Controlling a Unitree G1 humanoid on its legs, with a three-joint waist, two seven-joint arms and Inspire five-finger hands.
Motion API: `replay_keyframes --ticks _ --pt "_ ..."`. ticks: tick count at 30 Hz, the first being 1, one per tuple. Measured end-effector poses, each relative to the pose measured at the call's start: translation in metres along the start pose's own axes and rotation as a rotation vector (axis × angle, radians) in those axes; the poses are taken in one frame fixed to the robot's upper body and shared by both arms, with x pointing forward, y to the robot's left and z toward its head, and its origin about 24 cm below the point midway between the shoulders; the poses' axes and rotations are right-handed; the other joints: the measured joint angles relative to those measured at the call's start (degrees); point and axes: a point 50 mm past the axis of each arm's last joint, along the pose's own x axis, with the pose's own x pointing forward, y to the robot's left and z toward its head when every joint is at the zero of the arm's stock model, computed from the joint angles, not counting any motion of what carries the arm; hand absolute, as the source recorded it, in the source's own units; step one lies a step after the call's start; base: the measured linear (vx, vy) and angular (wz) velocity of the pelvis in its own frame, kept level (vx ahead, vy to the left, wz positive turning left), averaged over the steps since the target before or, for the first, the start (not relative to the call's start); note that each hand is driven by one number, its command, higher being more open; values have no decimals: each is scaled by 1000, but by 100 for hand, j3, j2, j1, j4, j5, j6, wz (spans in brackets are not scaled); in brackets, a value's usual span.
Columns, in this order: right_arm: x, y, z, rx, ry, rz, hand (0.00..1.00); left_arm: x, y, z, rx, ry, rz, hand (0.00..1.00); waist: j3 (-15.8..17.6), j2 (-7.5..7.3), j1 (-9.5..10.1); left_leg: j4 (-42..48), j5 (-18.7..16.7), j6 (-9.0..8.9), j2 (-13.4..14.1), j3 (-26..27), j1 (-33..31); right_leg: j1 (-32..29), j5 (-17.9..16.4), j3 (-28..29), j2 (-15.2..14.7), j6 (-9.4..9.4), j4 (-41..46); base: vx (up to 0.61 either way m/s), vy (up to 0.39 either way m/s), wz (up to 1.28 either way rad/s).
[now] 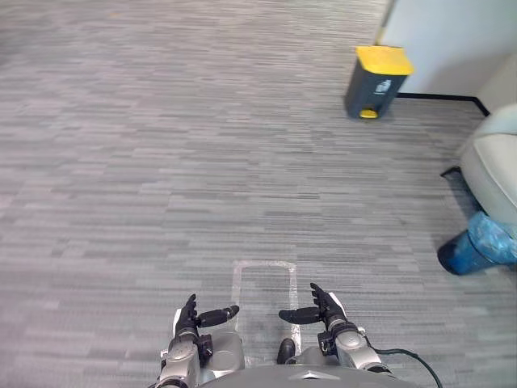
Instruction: Organize the slippers on the shoe rack
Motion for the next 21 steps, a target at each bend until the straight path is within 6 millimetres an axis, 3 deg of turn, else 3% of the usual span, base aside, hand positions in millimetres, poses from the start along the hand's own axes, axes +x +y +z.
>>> replay_keyframes --ticks 1,2,3,4,7,9,10,12,13,17,21 --pt "0 0 -1 0 3 -2 100 0 0 -1 -1 1 0 100 -3 15 8 -57 202 -58 -36 -71 66 -31 -52 128 -13 70 110 289 390 -135" --pt "-2 -3 -6 2 18 -9 100 -1 -2 -3 -6 9 -2 100 3 75 41 -131 619 45 -162 -90 278 -74 -156 396 -31 240 304 248 324 -92" --pt "-3 0 -9 8 28 -4 100 0 1 -2 2 9 2 100 -23 3 22 -79 543 65 -201 80 317 -54 -188 519 -92 302 324 303 370 -111" --pt "-4 2 -12 12 43 2 100 0 2 -3 -9 15 6 100 -54 -55 49 75 450 207 -217 377 388 -39 -213 743 -157 376 344 198 231 -78" --pt "-4 5 -13 13 49 9 100 0 4 -4 -2 19 10 100 -72 -78 84 -35 358 339 -232 823 645 -46 -196 859 -323 464 415 170 234 -88" --pt "-3 6 -12 11 53 16 100 0 6 -6 1 30 16 100 -41 -43 98 -393 369 458 -205 1333 1099 -152 -289 -357 -693 491 963 109 166 -111" --pt "-3 7 -12 3 51 23 100 -1 8 -9 5 38 22 100 -16 1 113 -574 366 485 -197 1631 1368 -163 -370 -1259 -978 361 1255 76 104 -114" --pt "-2 12 -9 -24 42 42 100 -2 15 -11 15 46 34 100 -27 -34 111 -729 325 552 -176 2075 1637 -172 -470 -2420 -1243 201 1399 72 24 -120" --pt "-1 12 -6 -34 36 44 100 -1 15 -13 18 55 34 100 -45 -66 109 -765 305 542 -151 2189 1650 -212 -465 -2504 -1186 200 1286 75 -28 -98" --pt "2 4 -4 -52 49 28 100 0 14 -13 22 68 23 100 14 47 20 -998 368 465 99 2725 1610 -585 -134 -2568 -896 311 1081 30 -33 -77" --pt "2 -7 -7 -54 56 -5 100 0 9 -12 25 69 7 100 22 42 -64 -1002 401 438 130 2770 1558 -448 47 -2429 -605 32 374 -4 9 -29"
